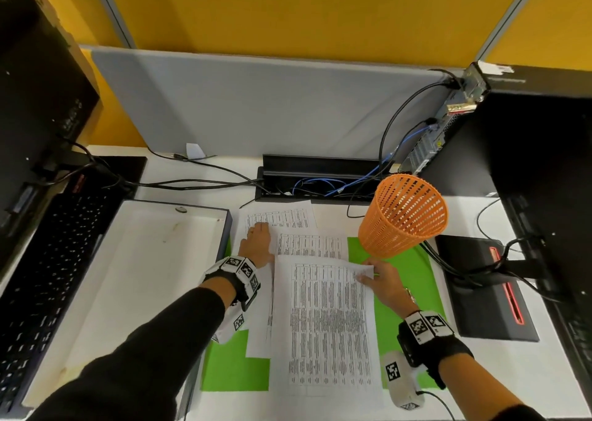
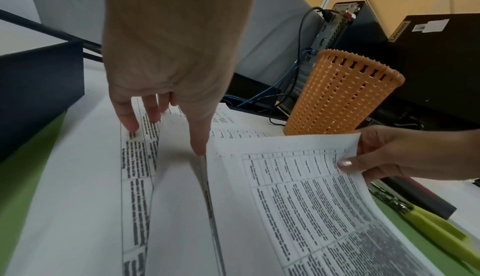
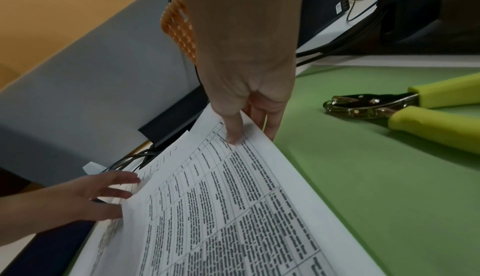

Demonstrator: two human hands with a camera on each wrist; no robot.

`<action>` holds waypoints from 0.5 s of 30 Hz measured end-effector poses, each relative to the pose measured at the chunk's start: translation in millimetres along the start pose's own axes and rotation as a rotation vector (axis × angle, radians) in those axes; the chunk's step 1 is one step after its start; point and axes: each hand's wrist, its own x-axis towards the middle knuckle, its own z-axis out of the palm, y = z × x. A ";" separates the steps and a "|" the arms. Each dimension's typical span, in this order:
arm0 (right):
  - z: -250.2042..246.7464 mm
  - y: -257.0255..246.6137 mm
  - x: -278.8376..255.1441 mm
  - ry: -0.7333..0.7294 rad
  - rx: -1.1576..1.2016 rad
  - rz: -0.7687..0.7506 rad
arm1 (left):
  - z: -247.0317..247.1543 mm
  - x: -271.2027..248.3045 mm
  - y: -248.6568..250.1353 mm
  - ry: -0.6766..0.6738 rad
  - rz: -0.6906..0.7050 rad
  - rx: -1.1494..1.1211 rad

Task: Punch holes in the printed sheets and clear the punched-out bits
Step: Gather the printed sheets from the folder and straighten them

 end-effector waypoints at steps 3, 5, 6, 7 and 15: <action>5.8 2.7 -0.4 -0.029 -0.027 -0.009 | -2.7 9.9 -1.2 0.005 0.032 0.038; 8.1 5.3 0.8 -0.034 -0.037 0.017 | -5.5 14.5 -1.7 0.015 0.059 0.095; 9.2 6.7 1.7 -0.041 -0.037 0.031 | -7.1 16.6 -2.3 0.022 0.066 0.126; 9.9 7.7 2.4 -0.049 -0.034 0.042 | -8.5 19.0 -2.8 0.030 0.069 0.153; 11.1 8.4 1.8 -0.046 0.033 0.063 | -10.9 33.7 -1.6 -0.008 0.048 0.274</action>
